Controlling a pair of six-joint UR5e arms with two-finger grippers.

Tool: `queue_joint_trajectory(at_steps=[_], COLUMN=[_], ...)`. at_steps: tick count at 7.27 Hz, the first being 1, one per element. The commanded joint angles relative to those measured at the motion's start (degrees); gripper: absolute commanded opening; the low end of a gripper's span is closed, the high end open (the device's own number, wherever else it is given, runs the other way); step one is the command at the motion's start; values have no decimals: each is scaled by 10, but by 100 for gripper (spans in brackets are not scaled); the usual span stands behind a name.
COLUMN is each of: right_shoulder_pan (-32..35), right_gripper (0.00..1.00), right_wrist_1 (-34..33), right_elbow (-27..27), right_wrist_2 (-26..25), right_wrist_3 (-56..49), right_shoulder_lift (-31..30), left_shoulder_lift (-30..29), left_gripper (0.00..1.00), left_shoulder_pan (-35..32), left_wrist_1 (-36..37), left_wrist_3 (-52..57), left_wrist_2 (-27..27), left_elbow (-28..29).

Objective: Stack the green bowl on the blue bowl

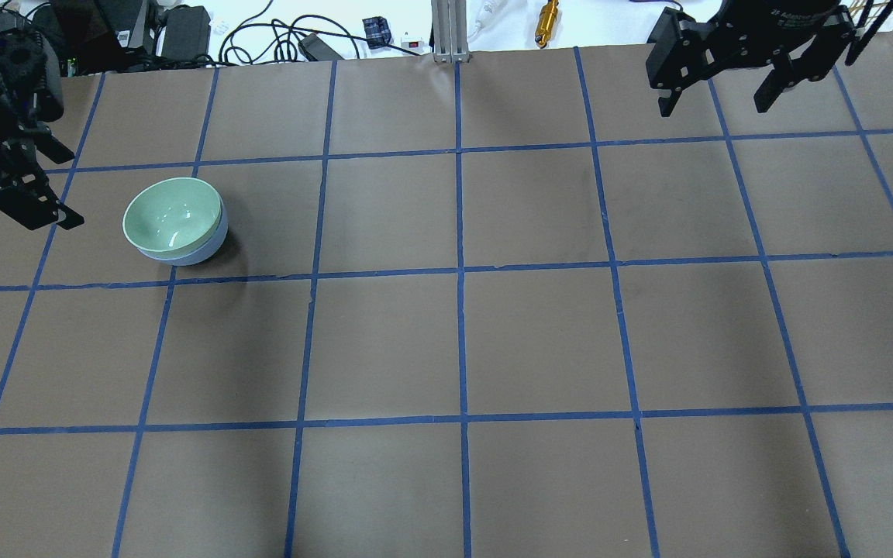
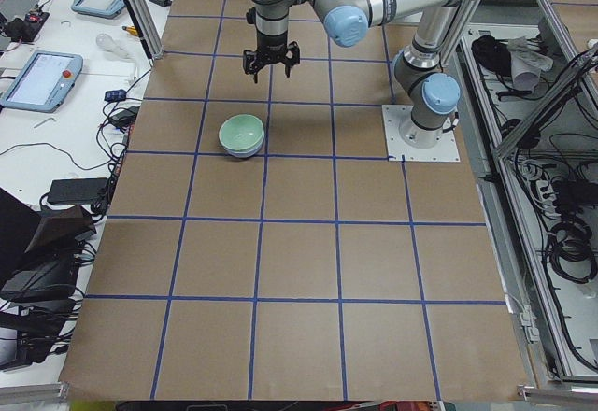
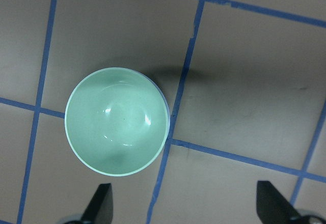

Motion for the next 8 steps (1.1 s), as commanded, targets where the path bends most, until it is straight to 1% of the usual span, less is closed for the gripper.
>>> queue_joint_trajectory(at_steps=[1, 2, 3, 5, 7, 8], right_shoulder_pan=[0, 0, 0, 0, 0, 0], right_gripper=[100, 100, 100, 100, 100, 100], right_wrist_1=[0, 0, 0, 0, 0, 0], right_elbow=[0, 0, 0, 0, 0, 0], right_wrist_2=[0, 0, 0, 0, 0, 1], right_wrist_3=[0, 0, 0, 0, 0, 0], right_shoulder_lift=[0, 0, 0, 0, 0, 0], left_shoulder_lift=[14, 9, 7, -4, -16, -21], left_gripper=[100, 100, 100, 100, 100, 100], left_shoulder_pan=[-39, -77, -119, -179, -241, -253], left_wrist_1=[-34, -34, -34, -29, -14, -5], left_wrist_3=[-259, -395, -422, -638, -802, -839], left_wrist_2=[-5, 0, 3, 3, 8, 39], left_elbow=[23, 35, 41, 40, 41, 42])
